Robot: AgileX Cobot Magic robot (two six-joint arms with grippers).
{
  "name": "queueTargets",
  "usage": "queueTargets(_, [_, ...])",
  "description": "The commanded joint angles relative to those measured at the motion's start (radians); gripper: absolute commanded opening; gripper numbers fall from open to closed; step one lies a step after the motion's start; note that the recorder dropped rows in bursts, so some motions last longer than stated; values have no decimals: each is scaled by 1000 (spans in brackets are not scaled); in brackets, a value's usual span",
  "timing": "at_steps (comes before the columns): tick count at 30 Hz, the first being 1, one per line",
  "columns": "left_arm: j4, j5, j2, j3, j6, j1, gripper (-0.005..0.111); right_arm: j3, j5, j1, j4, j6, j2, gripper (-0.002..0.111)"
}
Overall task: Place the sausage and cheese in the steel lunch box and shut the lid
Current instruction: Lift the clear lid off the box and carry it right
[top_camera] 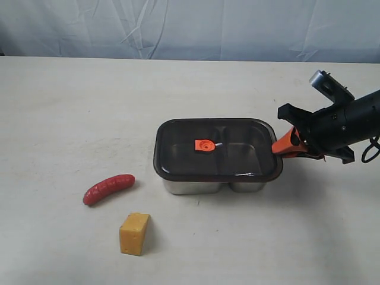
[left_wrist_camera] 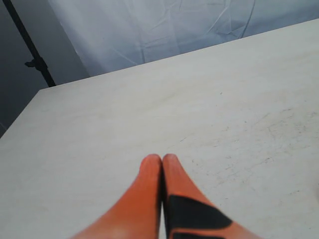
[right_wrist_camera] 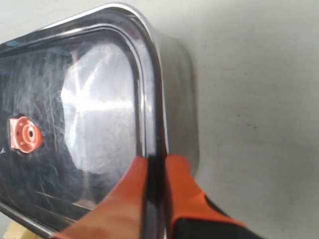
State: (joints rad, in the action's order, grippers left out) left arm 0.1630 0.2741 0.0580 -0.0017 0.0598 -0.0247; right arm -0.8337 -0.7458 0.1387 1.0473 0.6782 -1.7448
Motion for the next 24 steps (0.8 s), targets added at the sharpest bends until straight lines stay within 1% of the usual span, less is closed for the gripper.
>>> queueTargets(1, [0,-14,-5,2,-4,3,0,-1,-22,2,-10,6,41,0])
queueTargets(19, [0,-14,-5,2,-4,3,0,-1,-32,2,-39,17,236,0])
queueTargets(24, [0,-14,-5,2,-4,3,0,-1,-32,2,-2,39,297,-1])
